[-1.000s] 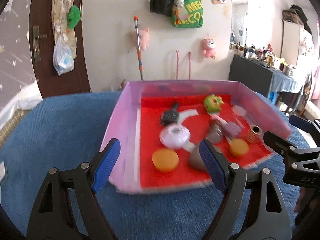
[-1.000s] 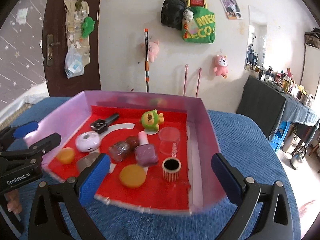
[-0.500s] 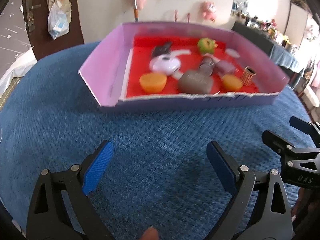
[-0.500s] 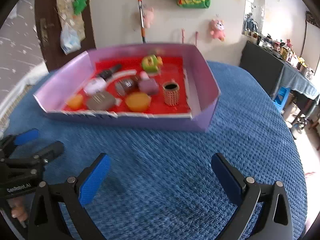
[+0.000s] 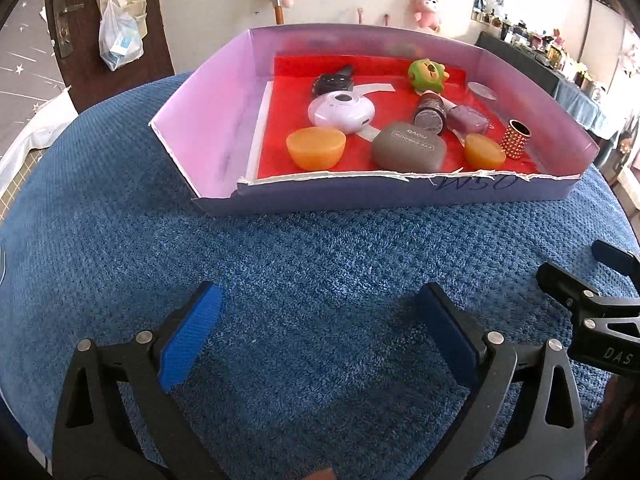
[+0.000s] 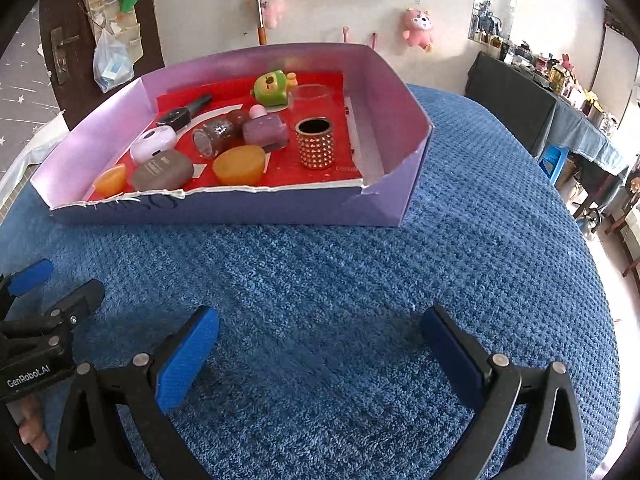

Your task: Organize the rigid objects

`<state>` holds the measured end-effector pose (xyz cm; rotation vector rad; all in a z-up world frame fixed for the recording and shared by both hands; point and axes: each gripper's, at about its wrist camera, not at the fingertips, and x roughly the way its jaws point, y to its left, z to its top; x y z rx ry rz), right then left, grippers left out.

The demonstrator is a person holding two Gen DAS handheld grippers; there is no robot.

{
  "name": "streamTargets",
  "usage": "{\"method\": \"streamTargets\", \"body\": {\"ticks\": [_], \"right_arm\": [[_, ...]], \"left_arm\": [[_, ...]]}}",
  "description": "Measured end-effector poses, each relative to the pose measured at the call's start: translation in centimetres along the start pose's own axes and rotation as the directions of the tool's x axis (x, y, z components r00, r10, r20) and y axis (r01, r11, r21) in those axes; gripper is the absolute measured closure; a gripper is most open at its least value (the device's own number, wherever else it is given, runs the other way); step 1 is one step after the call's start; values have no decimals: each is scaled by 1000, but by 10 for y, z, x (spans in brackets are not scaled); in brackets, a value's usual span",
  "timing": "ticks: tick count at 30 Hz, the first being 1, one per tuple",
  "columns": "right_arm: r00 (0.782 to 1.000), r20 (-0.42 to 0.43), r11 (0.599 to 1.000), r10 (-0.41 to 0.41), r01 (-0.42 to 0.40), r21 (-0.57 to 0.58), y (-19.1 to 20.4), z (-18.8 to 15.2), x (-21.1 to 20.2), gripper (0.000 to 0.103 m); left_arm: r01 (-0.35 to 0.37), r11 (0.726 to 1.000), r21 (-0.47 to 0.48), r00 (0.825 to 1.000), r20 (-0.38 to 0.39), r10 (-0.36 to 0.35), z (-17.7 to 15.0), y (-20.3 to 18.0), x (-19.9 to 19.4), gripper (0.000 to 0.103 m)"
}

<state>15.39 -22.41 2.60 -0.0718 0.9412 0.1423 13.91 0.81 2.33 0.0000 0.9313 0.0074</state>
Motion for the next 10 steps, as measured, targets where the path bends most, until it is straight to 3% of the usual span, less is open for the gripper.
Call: {"method": "streamTargets", "body": {"ticks": [10], "right_arm": [[1000, -3, 1000, -3, 3, -3, 1, 3, 1, 0]], "left_arm": [[1, 1000, -2, 1000, -1, -1, 3, 0, 2, 2]]}}
